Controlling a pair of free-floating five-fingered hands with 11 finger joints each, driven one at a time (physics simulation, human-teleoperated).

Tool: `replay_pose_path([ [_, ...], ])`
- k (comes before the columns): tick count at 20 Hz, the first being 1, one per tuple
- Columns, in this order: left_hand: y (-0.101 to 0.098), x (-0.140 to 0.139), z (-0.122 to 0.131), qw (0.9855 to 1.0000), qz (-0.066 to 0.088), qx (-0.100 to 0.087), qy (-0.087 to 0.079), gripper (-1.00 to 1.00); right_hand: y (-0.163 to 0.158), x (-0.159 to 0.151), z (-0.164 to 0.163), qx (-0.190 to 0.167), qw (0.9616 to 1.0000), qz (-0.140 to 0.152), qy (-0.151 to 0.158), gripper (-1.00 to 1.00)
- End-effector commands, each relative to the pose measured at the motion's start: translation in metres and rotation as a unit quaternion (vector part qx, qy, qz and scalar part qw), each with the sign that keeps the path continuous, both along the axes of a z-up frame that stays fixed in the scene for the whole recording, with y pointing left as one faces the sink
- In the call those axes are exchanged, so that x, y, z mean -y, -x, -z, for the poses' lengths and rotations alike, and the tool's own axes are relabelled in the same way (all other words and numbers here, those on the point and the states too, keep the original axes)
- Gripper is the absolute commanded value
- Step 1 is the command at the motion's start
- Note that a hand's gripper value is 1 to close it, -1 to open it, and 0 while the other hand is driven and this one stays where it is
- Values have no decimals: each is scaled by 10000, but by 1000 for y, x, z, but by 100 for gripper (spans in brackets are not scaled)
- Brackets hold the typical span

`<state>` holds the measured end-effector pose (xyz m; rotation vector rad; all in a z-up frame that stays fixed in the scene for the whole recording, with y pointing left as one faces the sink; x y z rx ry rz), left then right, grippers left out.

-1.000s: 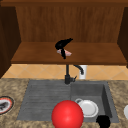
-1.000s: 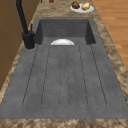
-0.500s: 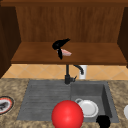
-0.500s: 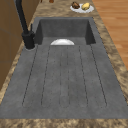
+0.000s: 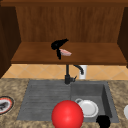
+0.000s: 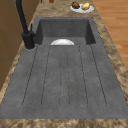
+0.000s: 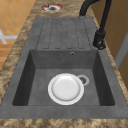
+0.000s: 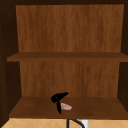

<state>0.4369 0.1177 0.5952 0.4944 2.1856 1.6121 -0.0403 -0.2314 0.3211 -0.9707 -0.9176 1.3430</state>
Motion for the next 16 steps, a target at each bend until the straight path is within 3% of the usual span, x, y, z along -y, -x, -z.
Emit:
replay_pose_path([
  [1, 0, -3, 6, 9979, -285, -57, -585, -100, 0, 0, 0, 0, 10000, 0, 0, 0],
  [5, 5, -7, 12, 9982, -323, 12, -513, -100, 0, 0, 0, 0, 10000, 0, 0, 0],
  [9, 18, -20, 22, 9987, -242, 327, -296, -100, 0, 0, 0, 0, 10000, 0, 0, 0],
  [10, 22, -28, 25, 9988, -162, 444, -161, -100, 0, 0, 0, 0, 10000, 0, 0, 0],
  [11, 27, -38, 24, 9984, -141, 527, 154, -100, 0, 0, 0, 0, 10000, 0, 0, 0],
  [12, 26, -41, 21, 9976, -63, 489, 485, -100, 0, 0, 0, 0, 10000, 0, 0, 0],
  [15, 36, -57, 19, 9964, -91, 448, 707, -100, 0, 0, 0, 0, 10000, 0, 0, 0],
  [16, 41, -55, 15, 9963, 45, 431, 747, -100, 0, 0, 0, 0, 10000, 0, 0, 0],
])
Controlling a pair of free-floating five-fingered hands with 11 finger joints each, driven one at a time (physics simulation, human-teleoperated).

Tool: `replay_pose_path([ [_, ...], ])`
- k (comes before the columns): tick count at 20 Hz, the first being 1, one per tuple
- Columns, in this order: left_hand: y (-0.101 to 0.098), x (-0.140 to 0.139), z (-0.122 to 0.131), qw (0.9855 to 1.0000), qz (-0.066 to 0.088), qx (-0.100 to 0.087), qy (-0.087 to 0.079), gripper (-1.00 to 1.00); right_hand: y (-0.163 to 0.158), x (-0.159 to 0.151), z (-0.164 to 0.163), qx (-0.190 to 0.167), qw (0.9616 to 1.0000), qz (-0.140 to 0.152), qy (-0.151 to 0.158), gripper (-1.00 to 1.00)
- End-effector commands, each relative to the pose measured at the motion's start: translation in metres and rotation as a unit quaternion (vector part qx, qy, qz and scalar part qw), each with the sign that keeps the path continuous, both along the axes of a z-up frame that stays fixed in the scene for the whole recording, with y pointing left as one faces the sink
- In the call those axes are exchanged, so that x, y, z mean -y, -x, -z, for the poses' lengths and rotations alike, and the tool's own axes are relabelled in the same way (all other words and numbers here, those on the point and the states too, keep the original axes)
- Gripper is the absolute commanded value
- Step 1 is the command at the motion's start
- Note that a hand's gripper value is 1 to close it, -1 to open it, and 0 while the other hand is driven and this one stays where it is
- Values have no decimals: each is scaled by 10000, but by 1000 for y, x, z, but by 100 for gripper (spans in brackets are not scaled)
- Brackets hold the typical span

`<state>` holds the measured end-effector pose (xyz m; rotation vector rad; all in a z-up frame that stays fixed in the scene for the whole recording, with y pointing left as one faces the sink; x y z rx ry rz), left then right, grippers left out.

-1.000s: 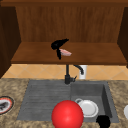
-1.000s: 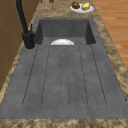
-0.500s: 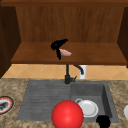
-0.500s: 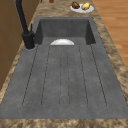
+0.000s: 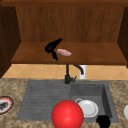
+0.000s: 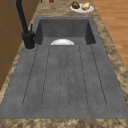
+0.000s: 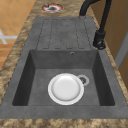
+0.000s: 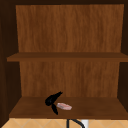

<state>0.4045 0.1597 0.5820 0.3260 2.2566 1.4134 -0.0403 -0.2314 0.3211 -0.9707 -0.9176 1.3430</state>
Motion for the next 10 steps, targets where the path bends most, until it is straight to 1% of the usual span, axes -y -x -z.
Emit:
replay_pose_path([
  [1, 16, -15, -1, 9990, 134, 0, -437, -100, 0, 0, 0, 0, 10000, 0, 0, 0],
  [2, 21, -18, -1, 9985, 72, -42, -536, -100, 0, 0, 0, 0, 10000, 0, 0, 0],
  [3, 24, -19, 1, 9980, 53, -17, -627, -100, 0, 0, 0, 0, 10000, 0, 0, 0],
  [4, 27, -21, 5, 9980, 13, -20, -636, -100, 0, 0, 0, 0, 10000, 0, 0, 0],
  [7, 39, -28, 9, 9971, -1, -60, -759, -100, 0, 0, 0, 0, 10000, 0, 0, 0],
  [10, 50, -33, 14, 9954, -3, -80, -955, -100, 0, 0, 0, 0, 10000, 0, 0, 0],
])
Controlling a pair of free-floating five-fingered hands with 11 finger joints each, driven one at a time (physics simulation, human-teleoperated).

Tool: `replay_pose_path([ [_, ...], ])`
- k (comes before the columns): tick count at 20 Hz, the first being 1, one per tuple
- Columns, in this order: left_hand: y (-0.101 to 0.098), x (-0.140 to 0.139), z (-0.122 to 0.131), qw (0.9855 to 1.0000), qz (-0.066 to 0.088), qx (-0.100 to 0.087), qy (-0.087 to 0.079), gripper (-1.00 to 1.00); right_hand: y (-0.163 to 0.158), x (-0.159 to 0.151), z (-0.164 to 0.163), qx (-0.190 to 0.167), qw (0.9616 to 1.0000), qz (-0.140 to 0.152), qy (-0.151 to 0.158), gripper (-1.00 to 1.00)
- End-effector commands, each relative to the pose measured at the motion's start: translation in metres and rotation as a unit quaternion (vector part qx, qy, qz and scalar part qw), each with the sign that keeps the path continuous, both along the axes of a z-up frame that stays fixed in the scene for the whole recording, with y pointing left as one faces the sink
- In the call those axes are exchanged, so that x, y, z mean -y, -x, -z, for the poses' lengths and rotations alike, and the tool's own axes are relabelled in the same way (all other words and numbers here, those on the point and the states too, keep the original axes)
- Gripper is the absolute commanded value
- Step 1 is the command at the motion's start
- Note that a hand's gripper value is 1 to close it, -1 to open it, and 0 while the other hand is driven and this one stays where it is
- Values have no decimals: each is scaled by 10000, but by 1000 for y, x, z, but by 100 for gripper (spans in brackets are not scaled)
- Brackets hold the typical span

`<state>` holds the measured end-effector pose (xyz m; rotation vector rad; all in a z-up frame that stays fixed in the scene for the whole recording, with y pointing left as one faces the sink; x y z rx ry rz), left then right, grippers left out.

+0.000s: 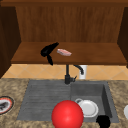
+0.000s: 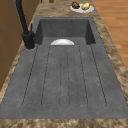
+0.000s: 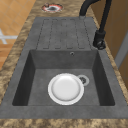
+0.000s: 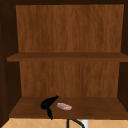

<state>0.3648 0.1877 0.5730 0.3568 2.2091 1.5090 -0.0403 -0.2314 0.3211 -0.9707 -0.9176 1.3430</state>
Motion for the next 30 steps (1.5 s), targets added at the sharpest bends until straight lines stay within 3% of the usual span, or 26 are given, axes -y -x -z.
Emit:
replay_pose_path([
  [1, 14, -6, 8, 9980, 0, -98, -622, -100, 0, 0, 0, 0, 10000, 0, 0, 0],
  [5, 27, -10, 17, 9958, -39, -97, -912, -100, 0, 0, 0, 0, 10000, 0, 0, 0],
  [9, 40, -15, 28, 9925, -52, -105, -1215, -100, 0, 0, 0, 0, 10000, 0, 0, 0],
  [19, 79, -32, 58, 9808, -64, -40, -1949, -100, 0, 0, 0, 0, 10000, 0, 0, 0],
  [24, 115, -50, 80, 9785, -51, 51, -2062, -100, 0, 0, 0, 0, 10000, 0, 0, 0],
  [30, 164, -71, 110, 9774, -62, 52, -2115, -100, 0, 0, 0, 0, 10000, 0, 0, 0],
])
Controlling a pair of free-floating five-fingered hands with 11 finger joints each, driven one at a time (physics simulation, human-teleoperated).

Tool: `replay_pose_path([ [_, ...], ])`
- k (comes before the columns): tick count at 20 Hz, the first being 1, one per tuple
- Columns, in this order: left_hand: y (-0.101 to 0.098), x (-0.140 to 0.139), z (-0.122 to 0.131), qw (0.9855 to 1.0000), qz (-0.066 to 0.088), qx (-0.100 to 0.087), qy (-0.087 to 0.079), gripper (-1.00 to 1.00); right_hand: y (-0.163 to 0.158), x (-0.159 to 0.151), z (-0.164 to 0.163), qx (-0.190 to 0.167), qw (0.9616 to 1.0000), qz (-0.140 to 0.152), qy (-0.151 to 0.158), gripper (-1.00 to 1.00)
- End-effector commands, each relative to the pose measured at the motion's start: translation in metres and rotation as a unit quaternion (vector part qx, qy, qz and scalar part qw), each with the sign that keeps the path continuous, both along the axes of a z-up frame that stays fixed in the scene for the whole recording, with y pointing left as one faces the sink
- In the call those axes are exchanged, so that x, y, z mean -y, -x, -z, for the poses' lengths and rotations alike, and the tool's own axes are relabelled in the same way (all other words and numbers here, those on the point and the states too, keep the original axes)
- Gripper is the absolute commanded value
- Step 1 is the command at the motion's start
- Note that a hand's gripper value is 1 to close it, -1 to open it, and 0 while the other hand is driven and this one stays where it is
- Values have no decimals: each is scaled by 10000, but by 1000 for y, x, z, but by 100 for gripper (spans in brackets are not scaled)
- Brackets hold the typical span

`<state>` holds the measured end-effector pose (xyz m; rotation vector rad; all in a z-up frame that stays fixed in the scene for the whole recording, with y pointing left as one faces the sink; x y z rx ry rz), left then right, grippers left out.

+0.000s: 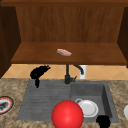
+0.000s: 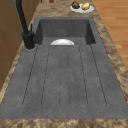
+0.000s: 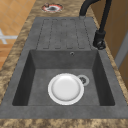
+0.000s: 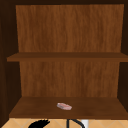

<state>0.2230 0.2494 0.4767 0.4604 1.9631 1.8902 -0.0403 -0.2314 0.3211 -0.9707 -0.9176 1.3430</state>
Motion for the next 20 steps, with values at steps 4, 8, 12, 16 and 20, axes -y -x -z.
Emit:
replay_pose_path([
  [4, 55, -19, 31, 9987, -6, 43, -508, -100, 0, 0, 0, 0, 10000, 0, 0, 0],
  [8, 88, -28, 48, 9988, -14, -9, -498, -100, 0, 0, 0, 0, 10000, 0, 0, 0],
  [12, 120, -33, 66, 9984, -37, -16, -569, -100, 0, 0, 0, 0, 10000, 0, 0, 0],
  [16, 153, -40, 81, 9983, -36, -23, -577, -100, 0, 0, 0, 0, 10000, 0, 0, 0],
  [20, 186, -42, 98, 9978, -72, -41, -663, -100, 0, 0, 0, 0, 10000, 0, 0, 0],
])
